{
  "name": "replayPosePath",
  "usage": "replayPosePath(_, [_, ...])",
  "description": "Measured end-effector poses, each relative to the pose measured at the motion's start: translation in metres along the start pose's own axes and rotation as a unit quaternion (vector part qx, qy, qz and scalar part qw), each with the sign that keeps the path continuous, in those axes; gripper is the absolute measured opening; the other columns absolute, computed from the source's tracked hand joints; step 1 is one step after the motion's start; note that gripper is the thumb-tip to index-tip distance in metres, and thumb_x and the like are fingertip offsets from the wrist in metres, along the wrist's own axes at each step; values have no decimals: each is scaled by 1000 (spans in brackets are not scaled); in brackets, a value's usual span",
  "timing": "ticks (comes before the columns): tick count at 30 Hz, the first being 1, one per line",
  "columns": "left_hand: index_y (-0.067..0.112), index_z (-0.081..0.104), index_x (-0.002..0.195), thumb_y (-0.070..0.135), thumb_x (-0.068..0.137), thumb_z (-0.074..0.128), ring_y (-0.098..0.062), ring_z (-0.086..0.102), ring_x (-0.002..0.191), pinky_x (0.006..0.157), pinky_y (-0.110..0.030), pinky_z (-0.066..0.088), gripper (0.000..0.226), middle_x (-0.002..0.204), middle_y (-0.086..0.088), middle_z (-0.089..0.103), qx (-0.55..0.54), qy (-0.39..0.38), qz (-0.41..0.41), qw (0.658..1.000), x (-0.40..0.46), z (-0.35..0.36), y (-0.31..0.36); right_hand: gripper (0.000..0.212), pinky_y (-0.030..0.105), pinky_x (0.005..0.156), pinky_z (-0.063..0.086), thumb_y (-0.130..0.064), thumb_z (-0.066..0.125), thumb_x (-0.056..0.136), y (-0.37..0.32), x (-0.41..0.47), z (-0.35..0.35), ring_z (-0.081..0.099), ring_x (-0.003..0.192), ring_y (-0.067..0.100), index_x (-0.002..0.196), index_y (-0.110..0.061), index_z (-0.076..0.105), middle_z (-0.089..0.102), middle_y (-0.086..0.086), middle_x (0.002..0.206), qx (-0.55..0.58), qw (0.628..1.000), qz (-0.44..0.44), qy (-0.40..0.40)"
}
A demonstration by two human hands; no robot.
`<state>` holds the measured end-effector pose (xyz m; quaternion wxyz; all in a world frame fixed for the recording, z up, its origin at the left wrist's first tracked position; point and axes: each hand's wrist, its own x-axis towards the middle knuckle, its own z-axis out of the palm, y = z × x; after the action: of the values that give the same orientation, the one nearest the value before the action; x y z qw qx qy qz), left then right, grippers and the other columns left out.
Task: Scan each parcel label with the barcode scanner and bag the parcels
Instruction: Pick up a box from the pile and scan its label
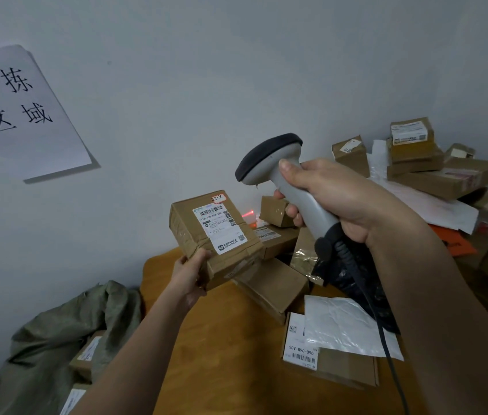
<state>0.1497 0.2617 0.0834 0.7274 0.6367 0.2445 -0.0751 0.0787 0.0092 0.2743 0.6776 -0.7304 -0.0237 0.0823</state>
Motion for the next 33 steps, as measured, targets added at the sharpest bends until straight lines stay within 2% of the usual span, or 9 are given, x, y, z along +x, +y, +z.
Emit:
replayPosePath(4, [16,29,146,24,85,68,-29,55,100,88,-53,45,74,127,-13,51,-2,2,-2,1000,2,2,-1,37,26,56,46,-35,50,100,-1,-4,-5,52,61,14,108,0,56,56,15,99,28,1000,1,3])
replayPosePath(8, [18,27,146,22,84,69,-29,55,103,102,-59,40,75,125,-11,53,-1,5,0,1000,7,5,-4,42,25,55,47,-36,50,100,-1,-5,-14,52,60,13,115,3,54,55,15,96,43,999,5,11])
replayPosePath(12, [18,27,146,21,84,68,-29,56,102,103,-59,40,74,114,-9,55,0,7,-2,1000,11,11,-6,41,20,47,48,-35,51,100,0,-6,-24,53,55,10,116,3,54,56,11,92,60,998,7,8])
replayPosePath(14, [17,27,147,22,84,68,-28,55,101,99,-56,43,75,115,-9,55,0,9,-1,1000,11,15,-9,42,21,48,48,-36,52,100,2,-4,-28,53,57,11,116,3,54,56,13,96,63,998,8,6])
replayPosePath(17, [15,27,146,24,86,67,-26,55,95,77,-46,47,73,123,-12,52,-10,21,-8,1000,6,19,-10,43,24,53,48,-37,53,99,4,5,-29,53,59,13,115,3,55,57,15,99,78,997,19,-8])
replayPosePath(20, [12,29,146,26,84,69,-25,54,93,79,-50,44,75,130,-14,50,-17,43,-31,998,5,10,-18,35,26,55,48,-36,54,98,13,21,-20,54,59,13,110,-3,57,60,13,102,98,994,38,-25])
replayPosePath(27, [16,33,143,29,78,72,-28,56,97,74,-46,50,77,127,-12,53,-76,170,-86,979,-27,-61,-54,43,25,50,48,-38,54,98,53,60,47,54,55,13,111,3,57,58,14,95,93,979,135,-123])
replayPosePath(30, [12,42,132,29,82,69,-23,57,85,58,-36,48,60,109,-8,57,-123,242,-105,957,-40,-117,-70,42,25,48,47,-38,55,99,65,66,97,54,53,13,111,3,57,57,11,87,87,966,175,-169])
replayPosePath(33, [12,37,137,34,79,73,-29,62,93,65,-45,58,71,120,-12,57,-205,347,-90,911,-48,-175,-77,41,26,49,48,-36,54,99,73,67,143,54,53,14,113,2,57,58,12,91,60,961,185,-194])
